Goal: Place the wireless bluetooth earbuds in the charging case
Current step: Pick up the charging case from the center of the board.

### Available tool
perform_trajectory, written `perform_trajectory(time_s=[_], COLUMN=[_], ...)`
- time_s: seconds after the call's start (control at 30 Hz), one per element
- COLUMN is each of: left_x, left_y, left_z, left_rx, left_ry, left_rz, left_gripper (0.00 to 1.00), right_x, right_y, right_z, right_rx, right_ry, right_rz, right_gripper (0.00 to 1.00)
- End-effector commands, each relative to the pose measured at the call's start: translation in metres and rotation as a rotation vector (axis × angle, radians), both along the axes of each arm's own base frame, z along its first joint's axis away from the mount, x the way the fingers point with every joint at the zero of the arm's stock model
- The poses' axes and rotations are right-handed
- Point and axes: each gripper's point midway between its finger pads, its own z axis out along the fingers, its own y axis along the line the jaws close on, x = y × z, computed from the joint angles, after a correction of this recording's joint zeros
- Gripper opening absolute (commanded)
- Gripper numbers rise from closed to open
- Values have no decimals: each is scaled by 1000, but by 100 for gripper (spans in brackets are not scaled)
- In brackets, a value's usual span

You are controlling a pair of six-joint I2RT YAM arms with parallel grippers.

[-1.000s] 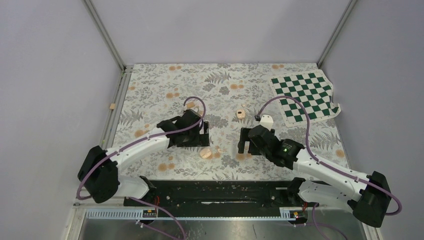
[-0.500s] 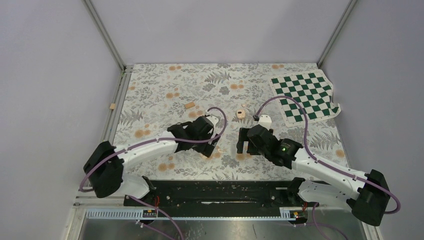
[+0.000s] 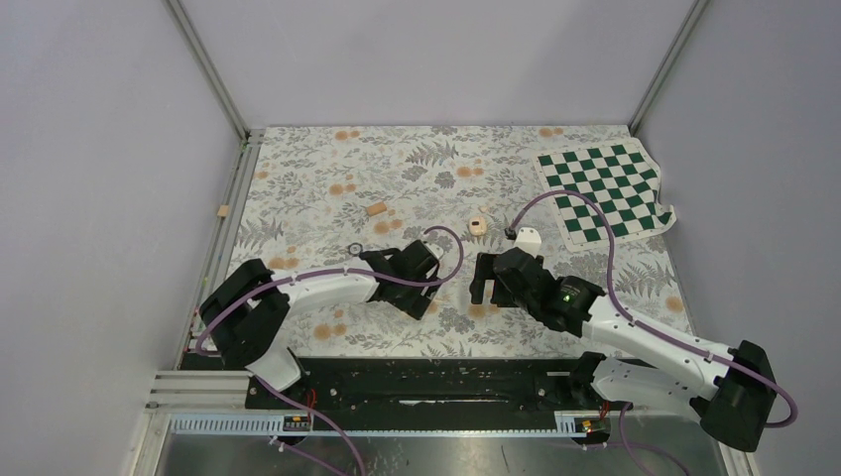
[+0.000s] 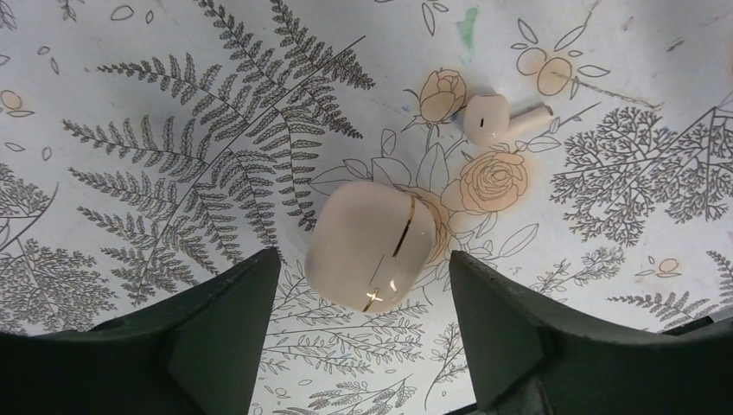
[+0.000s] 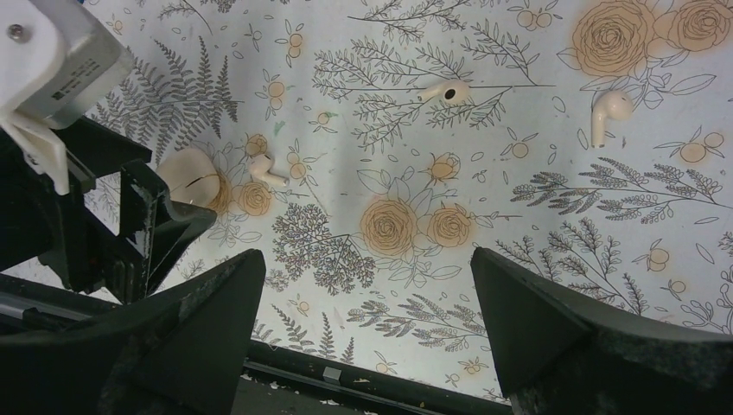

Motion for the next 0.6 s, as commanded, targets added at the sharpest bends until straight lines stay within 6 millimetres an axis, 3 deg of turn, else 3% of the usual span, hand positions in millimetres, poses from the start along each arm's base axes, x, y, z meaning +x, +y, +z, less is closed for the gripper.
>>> perform_trajectory(time_s=[0.0,0.07,0.2,0.4,0.57], left_x=[8,8,10,12,18], left_y=[-12,-11,-10,-12,-17], left_z=[3,1,2,20,69], left_rx=[-39,-39,-41,-89,-318], left_ry=[-20,-19,-28,-19,33], left_rz=[43,60,88,109,155], left_gripper=[72,67,47,45,46], right_x=[2,2,2,0,-4], right_y=[-3,-3,-1,3,18], right_z=[5,4,7,12,23], right_rx=[11,12,23,63,170], right_ry=[-16,-14,-12,-9,7], right_rz=[-30,-32,-28,-31,-14], right_gripper=[98,98,97,98,98])
